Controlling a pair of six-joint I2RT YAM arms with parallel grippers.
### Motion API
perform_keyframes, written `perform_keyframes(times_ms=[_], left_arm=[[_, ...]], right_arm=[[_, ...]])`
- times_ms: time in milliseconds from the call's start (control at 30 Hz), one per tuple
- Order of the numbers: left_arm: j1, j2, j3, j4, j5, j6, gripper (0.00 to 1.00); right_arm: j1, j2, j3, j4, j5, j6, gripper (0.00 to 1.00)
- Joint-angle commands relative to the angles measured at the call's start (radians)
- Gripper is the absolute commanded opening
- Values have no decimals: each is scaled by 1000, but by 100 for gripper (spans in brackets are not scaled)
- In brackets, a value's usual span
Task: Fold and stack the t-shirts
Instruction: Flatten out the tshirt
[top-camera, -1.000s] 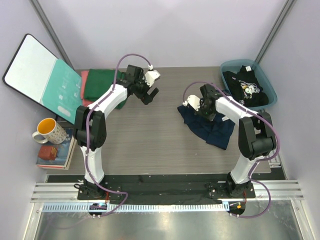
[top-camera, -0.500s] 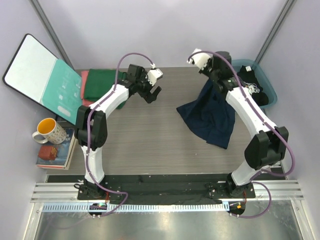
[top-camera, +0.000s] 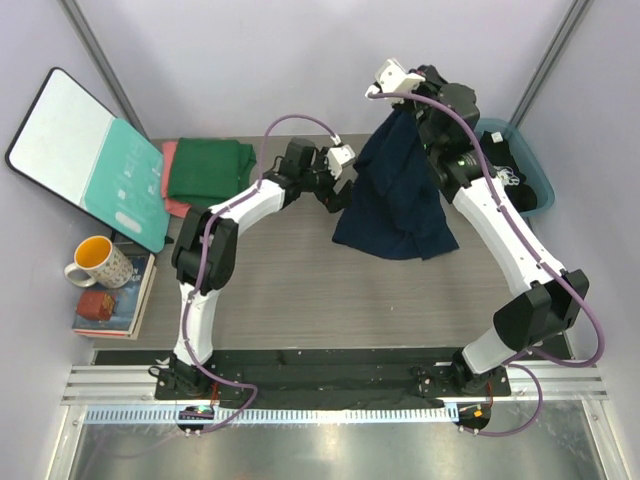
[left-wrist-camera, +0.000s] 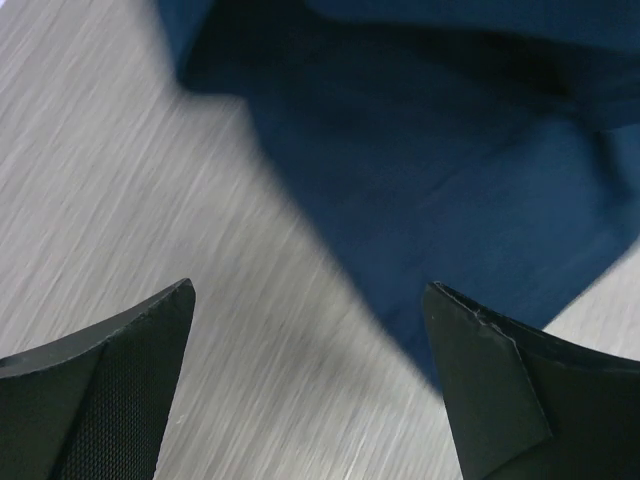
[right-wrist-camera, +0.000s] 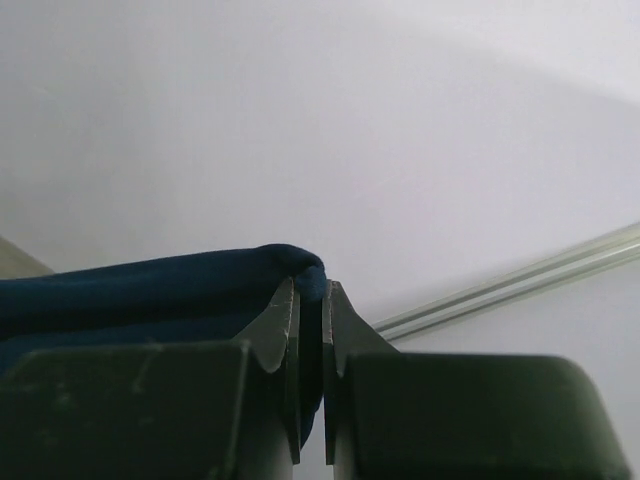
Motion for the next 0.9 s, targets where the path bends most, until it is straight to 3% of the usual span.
perform_keyframes(times_ms=[0, 300, 400, 567, 667, 867], left_arm=[[-25, 6, 4, 105, 97, -49, 96], [-44, -3, 49, 100, 186, -201, 95], [-70, 0, 29, 109, 56, -158, 94], [-91, 8, -48, 192, -286, -36, 97], [-94, 25, -68, 185, -368, 14, 99], [-105, 52, -94, 163, -385, 93, 100]], right_arm=[[-2, -30, 65, 149, 18, -86, 1], [-2, 7, 30, 307, 67, -146, 1], [-4, 7, 15, 308, 72, -129, 1], [-4, -27, -54, 324, 41, -137, 1], [-11, -28, -48, 324, 32, -140, 1], [-33, -25, -27, 322, 23, -137, 1]])
